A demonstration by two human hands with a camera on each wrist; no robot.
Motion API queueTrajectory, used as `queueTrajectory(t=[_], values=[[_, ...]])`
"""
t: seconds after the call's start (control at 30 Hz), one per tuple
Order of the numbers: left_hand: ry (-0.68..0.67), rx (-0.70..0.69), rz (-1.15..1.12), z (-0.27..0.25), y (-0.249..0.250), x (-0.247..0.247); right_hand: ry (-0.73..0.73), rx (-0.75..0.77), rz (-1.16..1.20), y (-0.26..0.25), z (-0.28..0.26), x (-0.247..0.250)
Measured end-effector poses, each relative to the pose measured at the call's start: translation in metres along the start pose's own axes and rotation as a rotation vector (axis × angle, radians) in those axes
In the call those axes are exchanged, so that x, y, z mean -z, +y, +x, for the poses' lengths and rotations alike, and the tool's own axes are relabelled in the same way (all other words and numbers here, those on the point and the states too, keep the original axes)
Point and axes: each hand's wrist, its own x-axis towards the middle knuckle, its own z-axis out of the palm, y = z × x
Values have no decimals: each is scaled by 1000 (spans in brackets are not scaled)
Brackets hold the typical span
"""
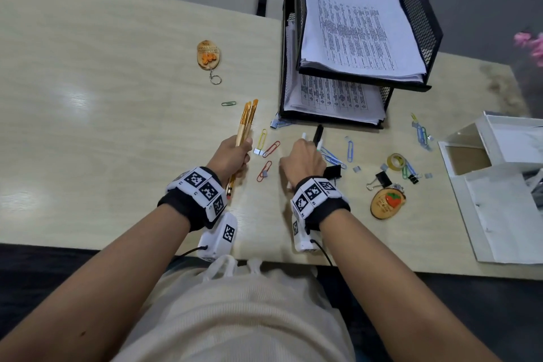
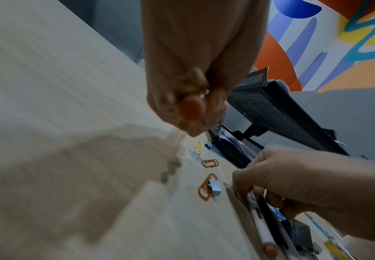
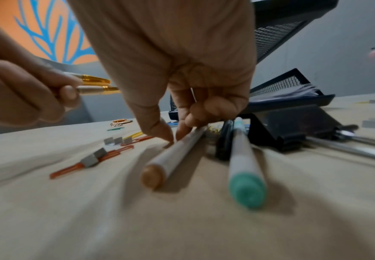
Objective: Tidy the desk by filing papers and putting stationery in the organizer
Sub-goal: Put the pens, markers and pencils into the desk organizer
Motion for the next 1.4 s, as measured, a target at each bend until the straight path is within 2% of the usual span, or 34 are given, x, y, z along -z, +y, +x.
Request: queueTrajectory(t=[0.1,0.27,0.4,0.53,0.6,0.8,0.97,1.03,1.17,1.4], values=[[1,7,7,1,-3,-2,47,-25,14,8,-2,-1],[-12,-5,17,2,-4,-11,34,0,13,14,-5,3],[-72,-63,55,-1,1,-27,12,-117,359,30,-6,23],[-182,-121,164,-3,14,-63,135,-84,775,70,-16,58],[-250,-180,182,-5,23,-90,193,-81,887,97,-23,83],[-372,-315,214,-19,56,-202,534,-100,856,205,-42,149],[-462,-353,211,-34,78,-300,935,-239,758,310,-59,186],[-513,-355,229,-41,81,-336,1026,-300,712,346,-61,197],[-621,-354,291,-52,82,-399,956,-364,640,395,-44,204],[-612,-303,291,-52,73,-448,583,-312,455,422,-15,191]])
